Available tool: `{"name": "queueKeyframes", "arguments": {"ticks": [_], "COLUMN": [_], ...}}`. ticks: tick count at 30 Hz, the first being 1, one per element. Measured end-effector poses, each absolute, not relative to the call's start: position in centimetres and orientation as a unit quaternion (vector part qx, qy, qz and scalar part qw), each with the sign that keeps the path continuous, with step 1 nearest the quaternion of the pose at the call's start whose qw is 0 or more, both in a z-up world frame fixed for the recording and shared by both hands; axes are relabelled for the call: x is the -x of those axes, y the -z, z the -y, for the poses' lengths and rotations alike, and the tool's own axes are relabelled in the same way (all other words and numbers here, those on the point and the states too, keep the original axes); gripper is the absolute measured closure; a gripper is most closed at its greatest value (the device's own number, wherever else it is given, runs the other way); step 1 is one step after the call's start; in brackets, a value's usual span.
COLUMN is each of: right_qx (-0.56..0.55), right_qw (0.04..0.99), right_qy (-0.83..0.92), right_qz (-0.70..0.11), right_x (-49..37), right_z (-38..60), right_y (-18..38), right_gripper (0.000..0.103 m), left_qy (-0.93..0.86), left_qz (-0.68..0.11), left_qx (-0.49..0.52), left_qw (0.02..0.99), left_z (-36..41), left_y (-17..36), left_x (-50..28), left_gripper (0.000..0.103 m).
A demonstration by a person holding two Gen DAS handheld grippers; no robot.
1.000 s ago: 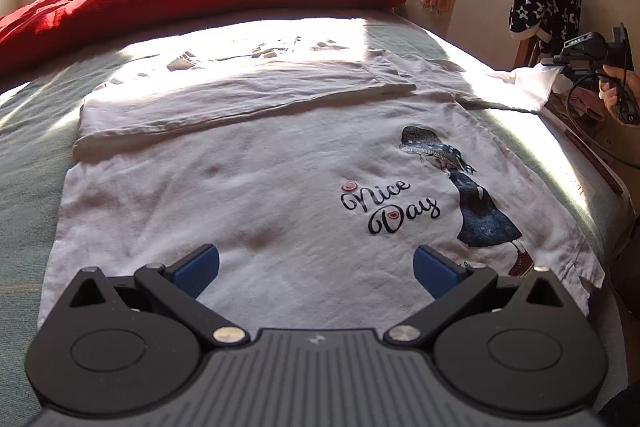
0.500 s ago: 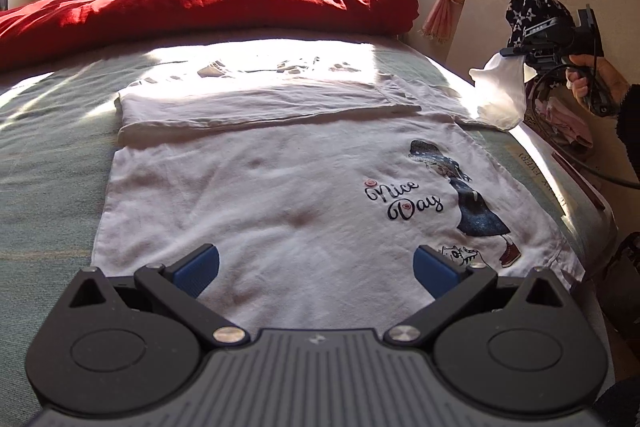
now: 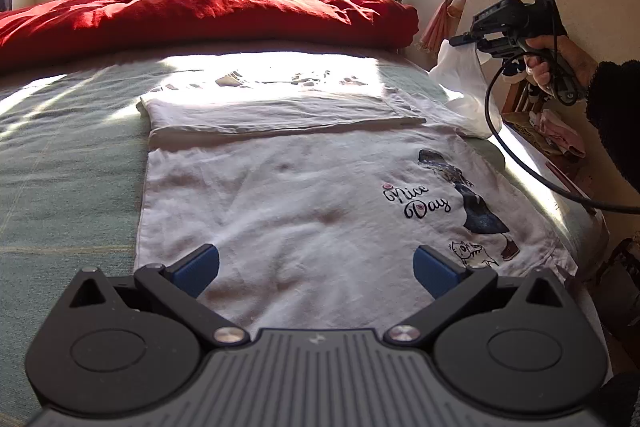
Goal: Fold clothes
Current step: 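Close the right gripper on the white sleeve cuff and lift it, then carry the held sleeve with the right gripper over the shirt's collar area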
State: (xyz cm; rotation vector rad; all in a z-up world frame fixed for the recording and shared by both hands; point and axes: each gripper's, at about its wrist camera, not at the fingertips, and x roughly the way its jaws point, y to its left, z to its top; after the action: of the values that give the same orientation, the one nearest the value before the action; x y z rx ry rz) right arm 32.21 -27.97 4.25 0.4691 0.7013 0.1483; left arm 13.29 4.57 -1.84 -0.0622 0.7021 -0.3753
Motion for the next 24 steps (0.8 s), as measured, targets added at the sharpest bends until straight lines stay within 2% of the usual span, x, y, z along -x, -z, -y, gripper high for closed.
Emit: {"name": "queueKeyframes", "arguments": {"ticks": [11, 19, 24], "right_qx": [-0.201, -0.189, -0.133], "right_qw": [0.911, 0.907, 0.915], "right_qy": [-0.098, -0.128, -0.14], "right_qz": [-0.346, -0.353, -0.354], "right_x": [-35.4, -37.7, -38.2], "right_z": [21.2, 15.9, 10.9], "right_y": [-4.9, -3.4, -1.9], "right_gripper": [0.096, 0.096, 0.096], "left_qy": [0.162, 0.145, 0.128], "left_qz": [-0.346, -0.343, -0.338], "left_qx": [0.04, 0.045, 0.049], "left_qw": [0.923, 0.927, 0.931], "left_z": [-7.4, -9.2, -10.7], "left_y": [2.1, 1.7, 1.0], "left_x": [-12.9, -12.9, -12.6], "left_gripper": [0.001, 0.001, 0.001]}}
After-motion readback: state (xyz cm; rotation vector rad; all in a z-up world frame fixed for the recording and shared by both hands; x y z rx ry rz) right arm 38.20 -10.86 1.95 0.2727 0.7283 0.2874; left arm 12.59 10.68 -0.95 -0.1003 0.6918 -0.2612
